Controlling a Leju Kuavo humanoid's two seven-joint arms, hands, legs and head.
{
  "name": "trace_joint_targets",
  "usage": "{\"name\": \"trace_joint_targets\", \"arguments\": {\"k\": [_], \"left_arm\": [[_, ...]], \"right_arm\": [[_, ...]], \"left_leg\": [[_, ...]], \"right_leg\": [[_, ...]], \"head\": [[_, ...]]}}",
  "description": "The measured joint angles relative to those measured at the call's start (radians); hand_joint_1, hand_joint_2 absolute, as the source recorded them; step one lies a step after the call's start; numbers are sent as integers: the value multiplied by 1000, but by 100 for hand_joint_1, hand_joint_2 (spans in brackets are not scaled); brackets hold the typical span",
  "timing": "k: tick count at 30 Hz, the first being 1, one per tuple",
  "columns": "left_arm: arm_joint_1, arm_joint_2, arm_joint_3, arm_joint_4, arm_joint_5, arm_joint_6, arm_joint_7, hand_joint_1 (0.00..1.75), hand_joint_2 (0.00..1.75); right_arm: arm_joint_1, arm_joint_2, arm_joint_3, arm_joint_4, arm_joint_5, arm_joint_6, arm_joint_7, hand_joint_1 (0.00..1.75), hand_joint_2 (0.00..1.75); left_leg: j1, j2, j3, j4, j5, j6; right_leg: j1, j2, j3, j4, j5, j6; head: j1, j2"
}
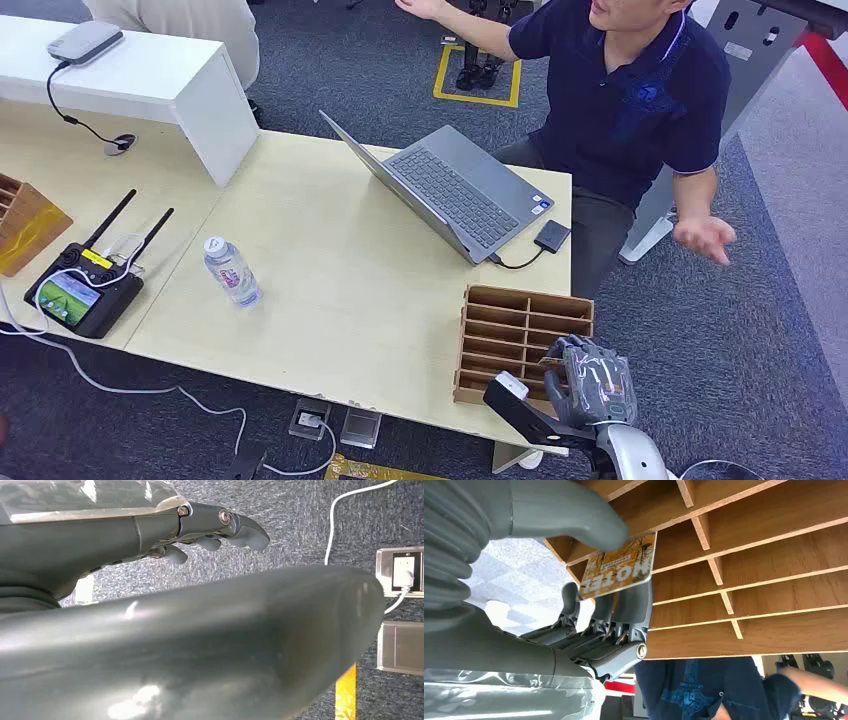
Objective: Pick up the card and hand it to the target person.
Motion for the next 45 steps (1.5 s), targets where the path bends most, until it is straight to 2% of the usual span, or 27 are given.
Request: {"name": "trace_joint_targets", "arguments": {"k": [4, 9, 15, 23, 28, 32, 37, 40, 45], "left_arm": [[0, 0, -1, -1, 0, -4, 3, 0, 0], [1, 6, -2, -10, -1, -38, -13, 0, 0], [-1, 11, -10, -9, -11, -92, -52, 0, 0], [-1, 7, -3, -3, -4, -76, -45, 0, 0], [-2, 6, -3, -4, -4, -71, -47, 0, 0], [-2, 6, -6, -5, -8, -75, -54, 0, 0], [-2, 7, -7, -5, -9, -78, -58, 0, 0], [-1, 7, -7, -5, -9, -78, -62, 0, 0], [-2, 5, -16, -5, -17, -82, -60, 0, 0]], "right_arm": [[-1, 1, -1, -1, 0, 1, 0, 133, 175], [2, 1, -7, -3, 4, -2, 1, 175, 175], [13, -3, -22, -16, 14, -3, 1, 175, 175], [3, -8, -49, -59, 39, -1, -8, 175, 175], [-25, -14, -111, -151, 37, 21, -38, 175, 175], [-90, -11, -160, -238, 3, 91, -77, 175, 175], [-249, -18, -140, -302, -84, 204, -65, 175, 175], [-343, -11, -105, -304, -122, 213, -61, 175, 175], [-433, 38, -64, -207, -154, 167, -91, 175, 175]], "left_leg": [[0, 0, 0, 0, 0, 0], [0, 0, 0, 0, 0, 0], [0, -1, 0, 1, 0, 0], [0, -1, -1, 1, 0, 0], [-1, 0, -2, 2, -1, 0], [-1, 1, -3, 3, -1, 0], [-1, 4, -4, 4, -1, 0], [-1, 5, -4, 4, 0, 0], [-1, 4, -1, 2, 0, 0]], "right_leg": [[0, 0, 0, 0, 0, 0], [0, 0, 0, 0, 0, 0], [0, -1, 0, 0, -1, 0], [0, -1, -1, 1, 0, 0], [-1, 0, -2, 3, -1, 0], [-1, 1, -4, 4, -1, 0], [-2, 4, -6, 5, 0, 0], [-1, 5, -6, 5, 1, 0], [-1, 4, -3, 3, 1, -1]], "head": [[0, 0], [0, 0], [0, 0], [0, 0], [0, 0], [0, 0], [0, 0], [0, 0], [0, 0]]}}
